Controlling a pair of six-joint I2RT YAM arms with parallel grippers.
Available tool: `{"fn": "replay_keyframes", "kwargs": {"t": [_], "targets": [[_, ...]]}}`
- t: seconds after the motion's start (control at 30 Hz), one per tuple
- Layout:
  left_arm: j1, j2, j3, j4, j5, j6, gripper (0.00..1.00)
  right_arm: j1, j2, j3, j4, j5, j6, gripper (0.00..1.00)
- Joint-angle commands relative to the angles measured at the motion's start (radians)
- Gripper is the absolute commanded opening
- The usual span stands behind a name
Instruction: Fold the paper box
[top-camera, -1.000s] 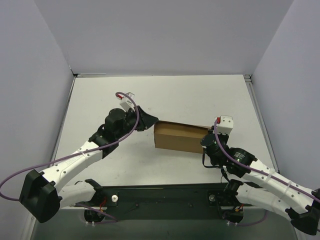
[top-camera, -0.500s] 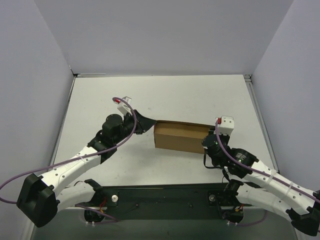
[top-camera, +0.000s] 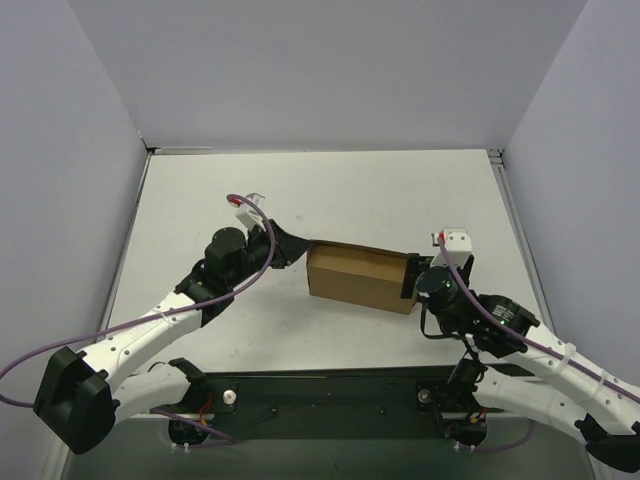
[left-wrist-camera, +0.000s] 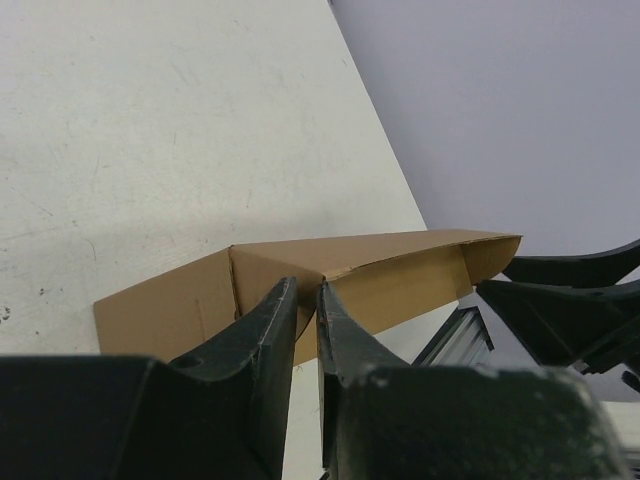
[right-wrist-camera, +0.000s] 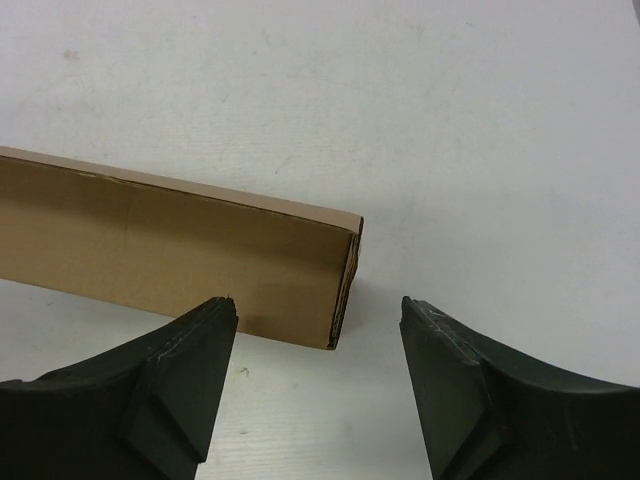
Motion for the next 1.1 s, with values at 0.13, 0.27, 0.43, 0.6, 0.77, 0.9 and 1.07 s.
{"fn": "replay_keyframes", "kwargs": {"t": [0.13, 0.27, 0.43, 0.6, 0.77, 0.9, 1.07], "targets": [[0.002, 0.037, -0.001, -0.217, -0.016, 0.093, 0.23, -0.119, 0.032, 0.227, -0.172, -0.109, 0.016, 0.7], [0.002, 0.037, 0.002, -0.217, -0.009, 0.107, 0.23, -0.366, 0.032, 0.218, -0.128, -0.367, -0.012, 0.64], [0.002, 0.047, 0.011, -0.219, 0.004, 0.115, 0.22, -0.536, 0.01, 0.153, 0.006, -0.623, 0.029, 0.63], [0.002, 0.04, 0.014, -0.226, 0.004, 0.119, 0.23, -0.6, -0.059, 0.044, 0.136, -0.713, 0.159, 0.63], [0.001, 0.038, 0.017, -0.229, 0.004, 0.124, 0.23, -0.605, -0.1, -0.01, 0.173, -0.686, 0.23, 0.61], [-0.002, 0.043, 0.02, -0.231, 0.004, 0.127, 0.23, -0.605, -0.137, -0.042, 0.17, -0.686, 0.255, 0.51], [-0.009, 0.047, 0.023, -0.229, 0.0, 0.13, 0.23, -0.605, -0.171, -0.085, 0.15, -0.686, 0.272, 0.39]]}}
